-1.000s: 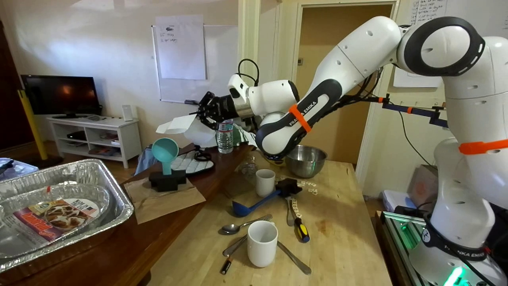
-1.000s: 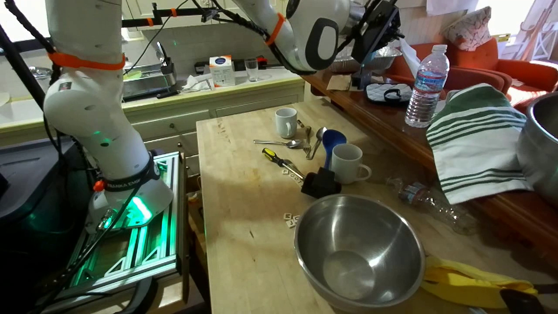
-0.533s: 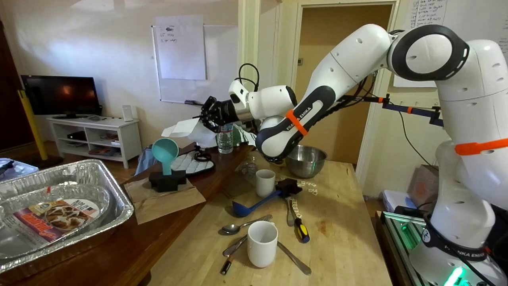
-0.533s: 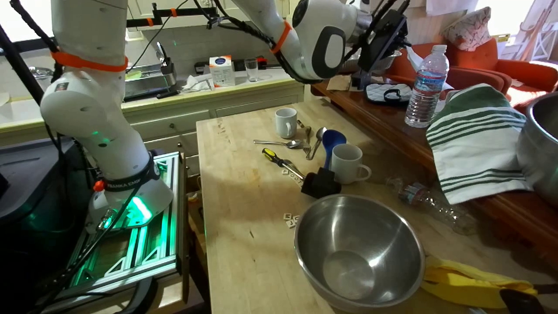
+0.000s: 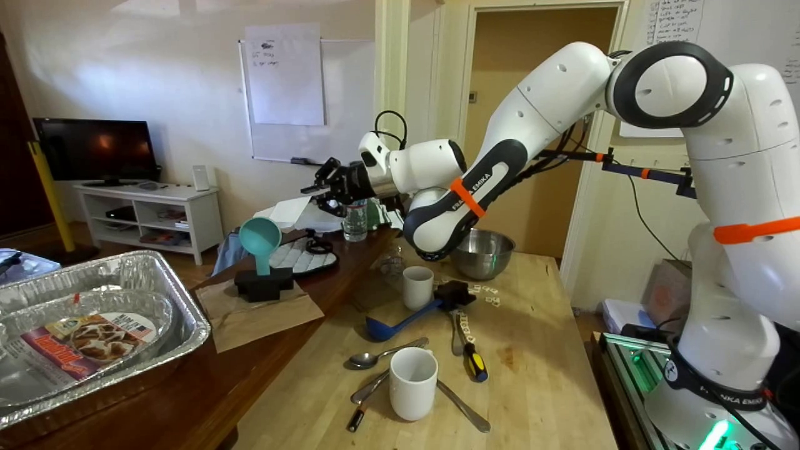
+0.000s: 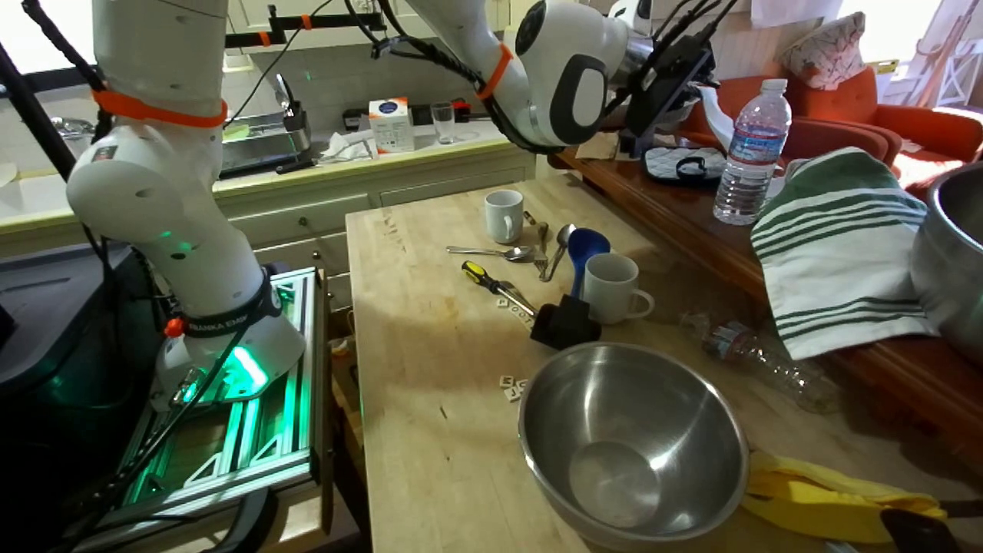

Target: Take the white napkin out of the silver bowl and put it on the countertop.

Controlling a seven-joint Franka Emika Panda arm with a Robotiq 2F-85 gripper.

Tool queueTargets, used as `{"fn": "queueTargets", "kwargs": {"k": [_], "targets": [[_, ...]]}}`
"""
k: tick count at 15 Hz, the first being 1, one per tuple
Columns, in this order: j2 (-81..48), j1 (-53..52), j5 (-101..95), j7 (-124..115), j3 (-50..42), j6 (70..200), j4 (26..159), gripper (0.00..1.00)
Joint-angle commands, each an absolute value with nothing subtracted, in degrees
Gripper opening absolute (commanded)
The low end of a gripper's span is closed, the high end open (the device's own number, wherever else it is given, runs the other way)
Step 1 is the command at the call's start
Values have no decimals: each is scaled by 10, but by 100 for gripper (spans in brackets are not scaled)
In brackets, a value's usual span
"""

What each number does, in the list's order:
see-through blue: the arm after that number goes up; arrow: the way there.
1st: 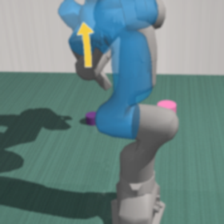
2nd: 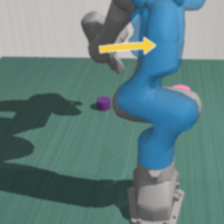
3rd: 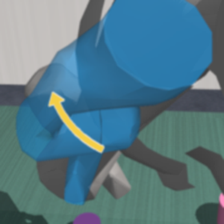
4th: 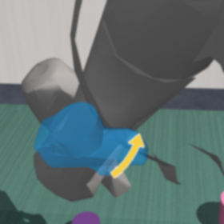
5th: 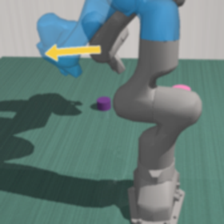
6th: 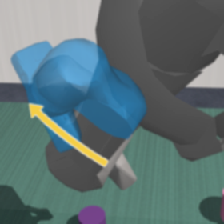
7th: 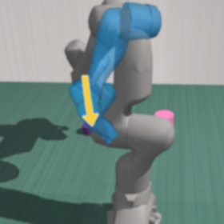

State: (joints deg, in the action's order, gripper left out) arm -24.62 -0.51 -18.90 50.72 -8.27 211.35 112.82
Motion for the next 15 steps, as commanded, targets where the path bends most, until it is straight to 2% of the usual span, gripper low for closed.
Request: {"fn": "queueTargets", "kwargs": {"k": [1, 7, 8, 15], "targets": [[-229, -1, -204, 476, -78, 2073, 1135, 53], [-178, -5, -198, 427, -71, 1930, 1150, 98], [-167, -7, -196, 415, -71, 1896, 1152, 100], [-112, -3, -167, 380, -49, 1717, 1150, 100]]}}
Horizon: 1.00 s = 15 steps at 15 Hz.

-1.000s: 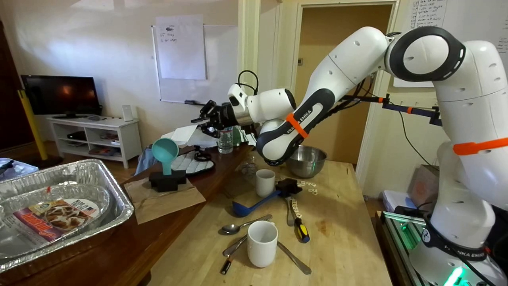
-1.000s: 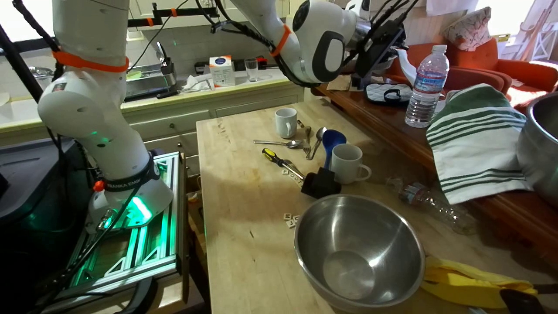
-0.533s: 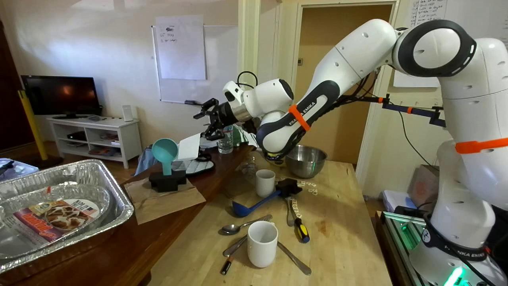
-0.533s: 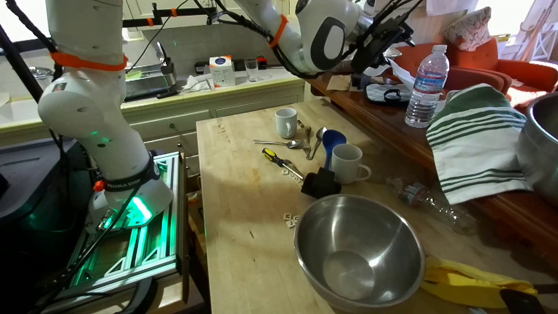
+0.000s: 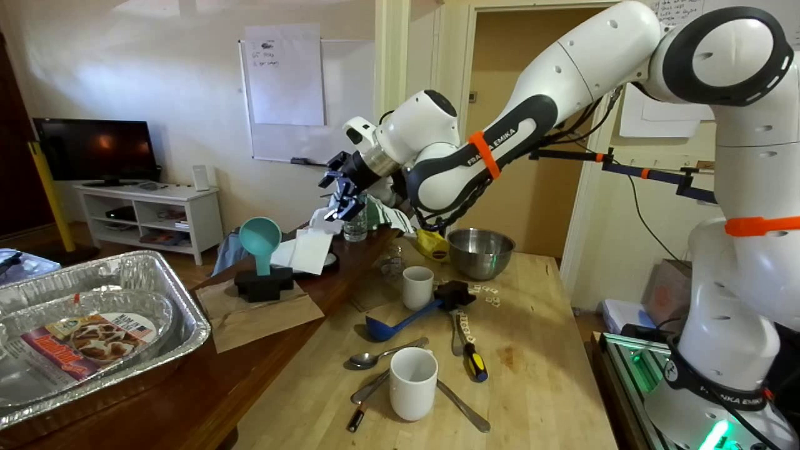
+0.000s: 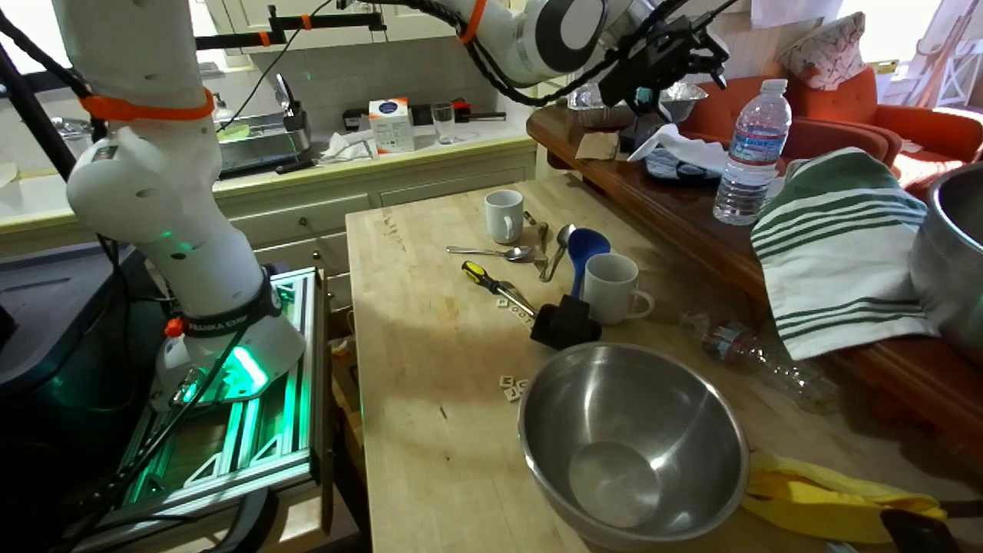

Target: Take the white napkin out of the silver bowl and put it on the countertop.

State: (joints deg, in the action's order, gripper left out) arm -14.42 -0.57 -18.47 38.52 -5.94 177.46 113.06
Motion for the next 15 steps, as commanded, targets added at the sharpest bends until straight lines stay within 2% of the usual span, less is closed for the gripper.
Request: {"fn": "queueTargets", "kwargs": {"k": [1, 6, 15], "targets": [[-105, -3, -160, 382, -45, 1692, 1150, 100], [-76, -3, -119, 390, -32, 1597, 1148, 100], [42, 3, -9, 375, -2, 1327, 1188, 100]]}}
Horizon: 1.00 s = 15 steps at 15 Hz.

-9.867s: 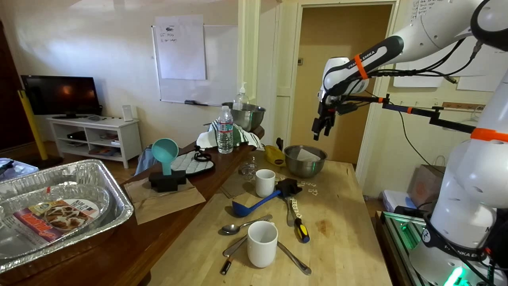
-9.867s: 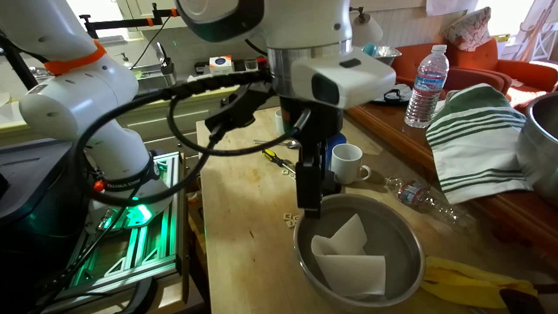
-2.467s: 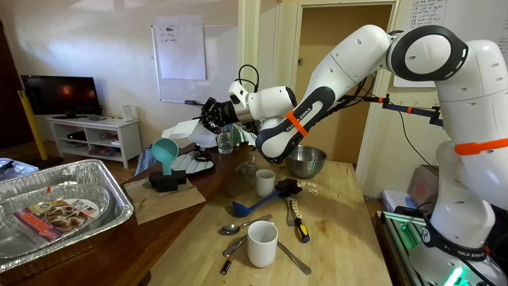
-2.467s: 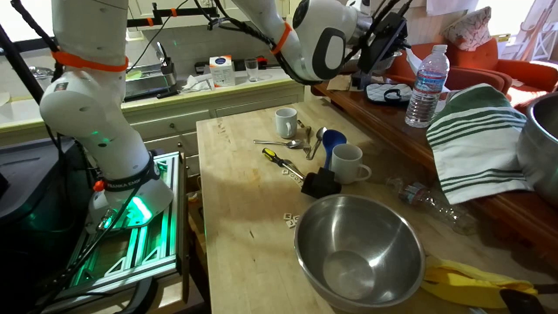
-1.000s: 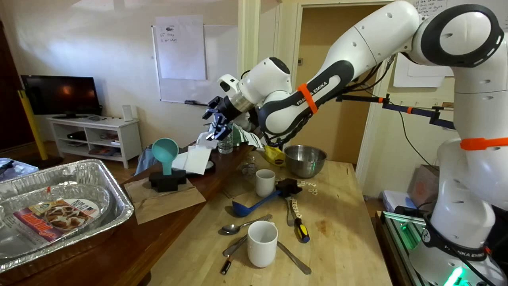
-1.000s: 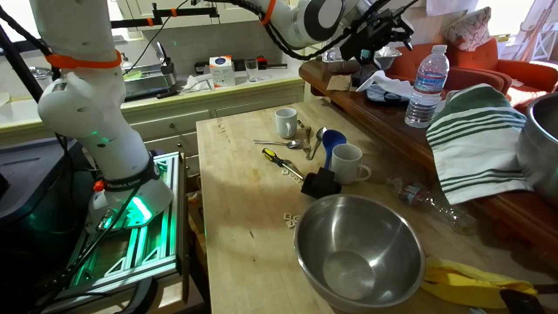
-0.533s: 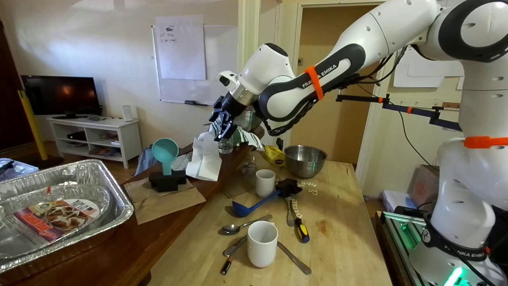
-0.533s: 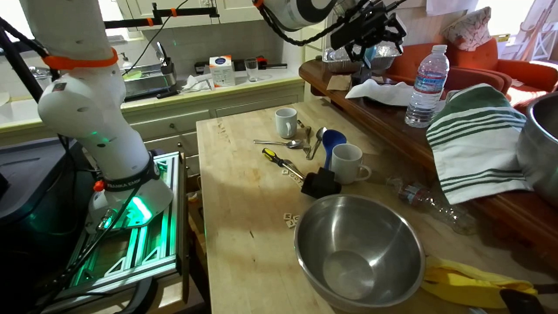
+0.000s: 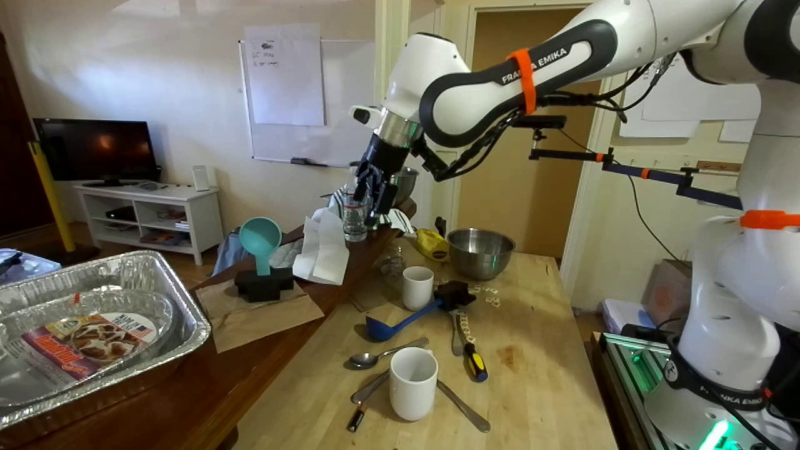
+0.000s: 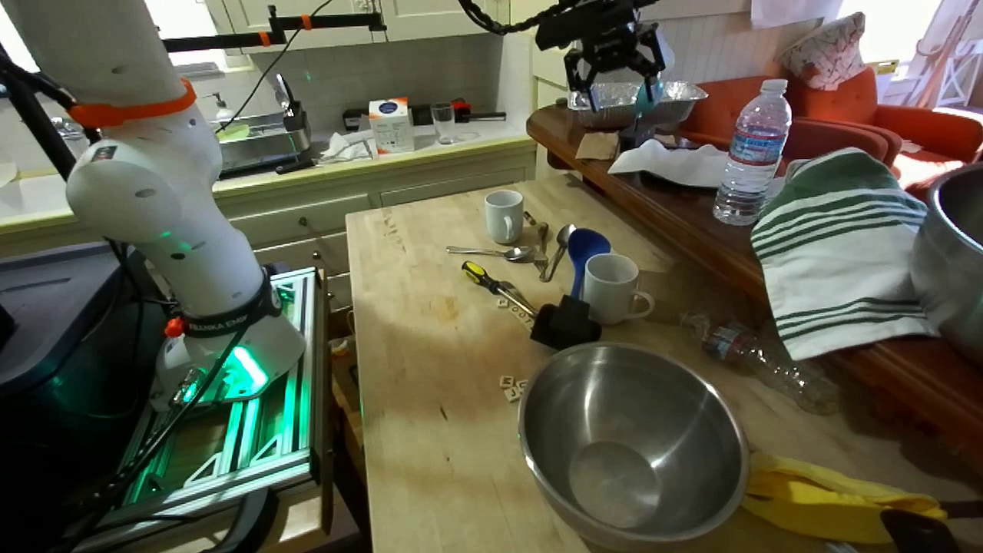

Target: Take the white napkin out of the silver bowl and put it on the countertop.

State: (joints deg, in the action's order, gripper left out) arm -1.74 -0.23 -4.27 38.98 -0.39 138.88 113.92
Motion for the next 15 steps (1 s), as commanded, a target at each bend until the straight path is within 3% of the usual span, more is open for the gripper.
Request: {"fn": "queueTargets", "kwargs": {"k": [1, 8, 9, 15], "targets": [[64, 3, -3, 357, -7, 1309, 1209, 100], [231, 39, -33, 231, -57, 1207, 1387, 100], [166, 20, -26, 263, -54, 1221, 1320, 100], [225, 31, -29, 243, -68, 1215, 1380, 100]]}}
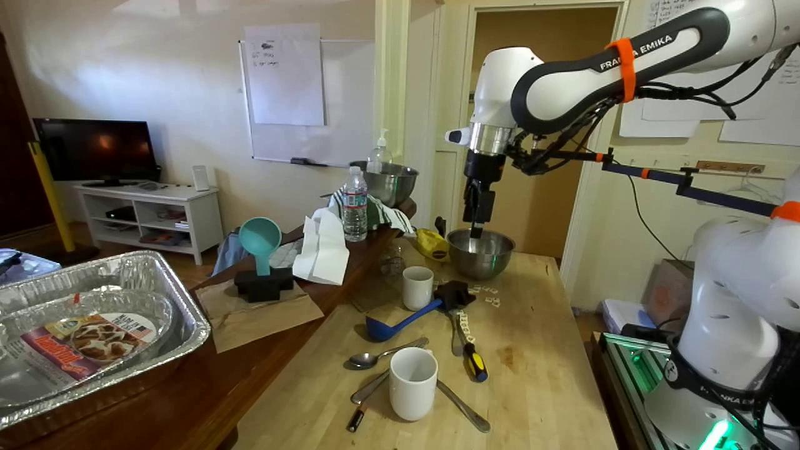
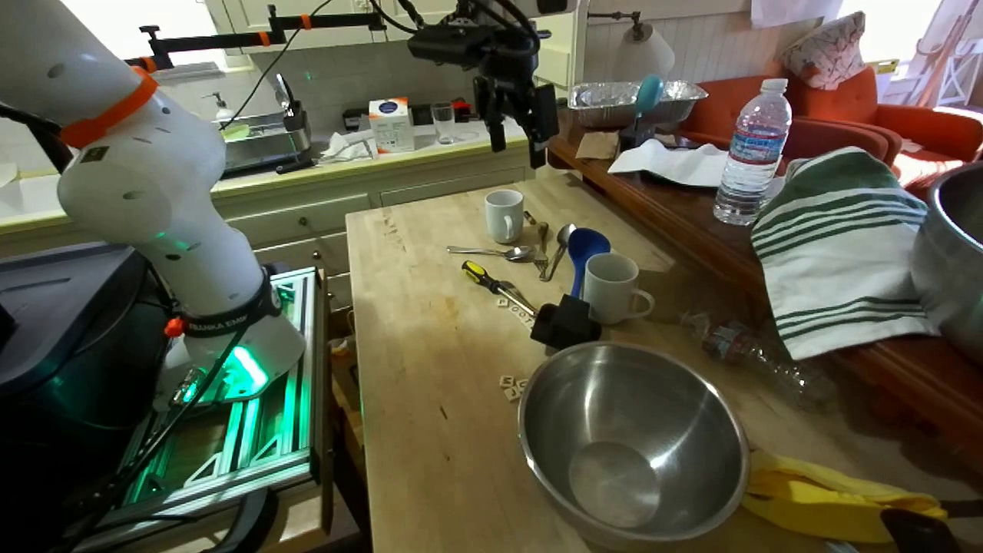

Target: Take the white napkin out of the silver bowl and put it on the countertop.

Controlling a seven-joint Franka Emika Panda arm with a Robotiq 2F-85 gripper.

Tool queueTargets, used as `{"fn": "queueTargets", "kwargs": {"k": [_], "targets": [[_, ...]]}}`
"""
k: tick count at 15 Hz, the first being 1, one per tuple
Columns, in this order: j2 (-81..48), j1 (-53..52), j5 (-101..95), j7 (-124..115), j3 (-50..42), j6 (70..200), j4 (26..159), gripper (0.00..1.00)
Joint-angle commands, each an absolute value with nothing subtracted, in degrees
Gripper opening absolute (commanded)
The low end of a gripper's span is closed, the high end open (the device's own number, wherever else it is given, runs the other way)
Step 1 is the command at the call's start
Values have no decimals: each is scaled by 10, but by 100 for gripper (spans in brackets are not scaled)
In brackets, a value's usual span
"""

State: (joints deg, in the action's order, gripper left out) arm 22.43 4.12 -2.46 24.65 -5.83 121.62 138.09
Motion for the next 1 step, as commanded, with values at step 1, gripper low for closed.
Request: {"fn": "queueTargets", "kwargs": {"k": [1], "targets": [[225, 31, -29, 242, -67, 1215, 1380, 100]]}}
